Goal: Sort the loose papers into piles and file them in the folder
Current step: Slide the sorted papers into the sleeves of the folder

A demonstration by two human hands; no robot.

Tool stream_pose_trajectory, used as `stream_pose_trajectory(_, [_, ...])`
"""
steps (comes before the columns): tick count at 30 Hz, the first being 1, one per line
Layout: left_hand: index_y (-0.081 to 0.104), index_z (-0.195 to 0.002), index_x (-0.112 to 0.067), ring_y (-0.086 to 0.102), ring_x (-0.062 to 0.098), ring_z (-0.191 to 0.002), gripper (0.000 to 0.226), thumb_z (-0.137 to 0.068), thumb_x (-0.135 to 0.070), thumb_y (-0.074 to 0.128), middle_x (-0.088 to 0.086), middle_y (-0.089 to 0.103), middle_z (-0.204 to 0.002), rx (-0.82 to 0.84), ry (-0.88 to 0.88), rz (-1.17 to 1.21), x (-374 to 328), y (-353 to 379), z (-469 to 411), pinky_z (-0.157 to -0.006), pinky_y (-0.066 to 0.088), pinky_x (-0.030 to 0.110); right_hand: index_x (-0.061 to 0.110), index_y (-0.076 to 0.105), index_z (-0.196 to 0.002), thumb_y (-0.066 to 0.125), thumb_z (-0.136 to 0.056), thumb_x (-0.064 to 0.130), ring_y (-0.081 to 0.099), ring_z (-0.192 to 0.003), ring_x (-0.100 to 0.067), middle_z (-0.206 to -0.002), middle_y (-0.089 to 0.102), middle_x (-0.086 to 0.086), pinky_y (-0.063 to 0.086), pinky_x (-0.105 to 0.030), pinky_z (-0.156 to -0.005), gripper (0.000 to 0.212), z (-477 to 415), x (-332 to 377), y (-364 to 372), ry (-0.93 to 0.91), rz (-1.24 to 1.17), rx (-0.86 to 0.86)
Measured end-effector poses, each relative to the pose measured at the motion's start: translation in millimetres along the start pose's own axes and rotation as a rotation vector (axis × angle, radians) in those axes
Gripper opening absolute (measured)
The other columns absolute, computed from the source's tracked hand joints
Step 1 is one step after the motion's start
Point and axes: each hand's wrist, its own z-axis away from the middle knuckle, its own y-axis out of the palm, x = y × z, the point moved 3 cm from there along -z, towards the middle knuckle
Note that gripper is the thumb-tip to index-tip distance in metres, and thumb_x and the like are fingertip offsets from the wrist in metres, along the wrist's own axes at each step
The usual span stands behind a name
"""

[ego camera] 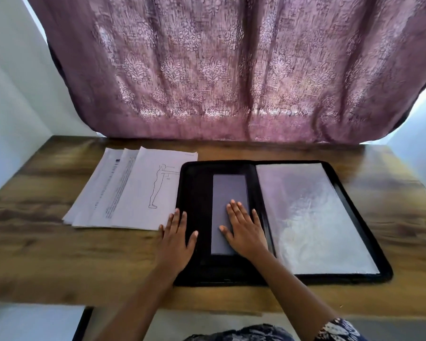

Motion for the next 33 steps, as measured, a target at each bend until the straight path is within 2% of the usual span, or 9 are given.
stream_pose_trajectory(6, [0.010,-0.154,-0.023,-0.007,0.010,-0.143,0.100,-0.075,-0.079,-0.015,0.001,0.005,-0.162,-0.034,0.004,0.037,13,5,-6,-0.114,-0.006,0.034,0.016,0.002,-0.154,-0.011,-0.083,0.067,-0.003,-0.148,-0.017,-0.162,0.000,0.000,-0.007,-0.044,-0.115,0.088,-5,10,0,-0.006,0.024,0.046])
stream_pose_trajectory(9, [0.009,-0.154,-0.025,-0.002,0.014,-0.148,0.089,-0.079,-0.072,-0.003,0.000,0.004,-0.162,0.010,-0.014,0.013,25,0,-12,-0.115,-0.005,0.034,0.010,0.022,-0.151,0.010,-0.091,0.064,0.020,-0.145,-0.025,-0.158,0.021,-0.008,0.018,-0.051,-0.114,0.082,-18,20,-10,-0.057,0.078,0.057])
stream_pose_trajectory(12, [0.019,-0.153,-0.026,0.011,0.017,-0.148,0.089,-0.078,-0.072,0.007,-0.001,0.011,-0.162,0.077,0.001,0.064,33,-16,-19,-0.119,0.006,0.036,0.011,0.045,-0.132,0.037,-0.093,0.055,0.044,-0.124,-0.027,-0.137,0.046,-0.008,0.037,-0.043,-0.098,0.059,-46,30,-32,-0.161,0.171,0.065])
stream_pose_trajectory(16, [0.057,-0.130,-0.023,0.049,0.016,-0.127,0.044,-0.093,-0.046,0.056,-0.003,0.054,-0.138,-0.065,-0.194,0.540,65,-64,-37,-0.107,0.034,0.032,0.017,0.052,-0.125,0.043,-0.094,0.050,0.048,-0.118,-0.024,-0.127,0.053,-0.003,0.036,-0.042,-0.098,0.046,-96,61,-52,-0.222,0.155,0.081])
stream_pose_trajectory(19, [0.062,-0.123,-0.021,0.055,0.020,-0.120,0.031,-0.094,-0.031,0.060,0.000,0.060,-0.130,-0.314,-0.309,0.499,121,-104,-69,-0.100,0.040,0.031,0.019,0.048,-0.133,0.045,-0.095,0.044,0.043,-0.126,-0.023,-0.138,0.047,-0.002,0.031,-0.042,-0.105,0.046,-129,108,-48,-0.287,0.057,0.070])
stream_pose_trajectory(22, [0.054,-0.133,-0.016,0.049,0.031,-0.126,0.042,-0.093,-0.029,0.060,0.009,0.053,-0.138,-0.301,-0.458,0.369,189,-118,-108,-0.104,0.037,0.040,0.019,0.038,-0.142,0.046,-0.095,0.041,0.028,-0.139,-0.022,-0.151,0.032,-0.003,0.016,-0.046,-0.115,0.052,-154,153,-37,-0.305,-0.006,0.097])
stream_pose_trajectory(26, [0.041,-0.141,-0.012,0.039,0.037,-0.131,0.061,-0.091,-0.040,0.059,0.017,0.044,-0.142,-0.157,-0.570,0.223,247,-115,-136,-0.107,0.034,0.046,0.019,0.022,-0.150,0.034,-0.097,0.052,0.009,-0.147,-0.020,-0.160,0.009,-0.004,0.005,-0.050,-0.117,0.063,-175,192,-9,-0.253,0.012,0.109])
stream_pose_trajectory(30, [0.042,-0.139,-0.008,0.037,0.037,-0.130,0.059,-0.091,-0.037,0.060,0.018,0.042,-0.140,-0.167,-0.540,0.198,250,-113,-152,-0.104,0.033,0.045,0.021,0.000,-0.154,-0.021,-0.069,0.078,-0.006,-0.148,-0.023,-0.161,-0.010,-0.004,-0.003,-0.050,-0.116,0.104,-182,224,21,-0.231,0.043,0.141])
stream_pose_trajectory(33, [0.054,-0.129,-0.005,0.048,0.036,-0.121,0.052,-0.087,-0.032,0.066,0.018,0.054,-0.130,-0.110,-0.554,0.274,262,-115,-169,-0.096,0.040,0.040,0.024,-0.010,-0.152,-0.030,-0.063,0.072,-0.015,-0.147,-0.021,-0.157,-0.023,0.001,-0.012,-0.047,-0.115,0.103,-185,234,34,-0.197,0.028,0.109])
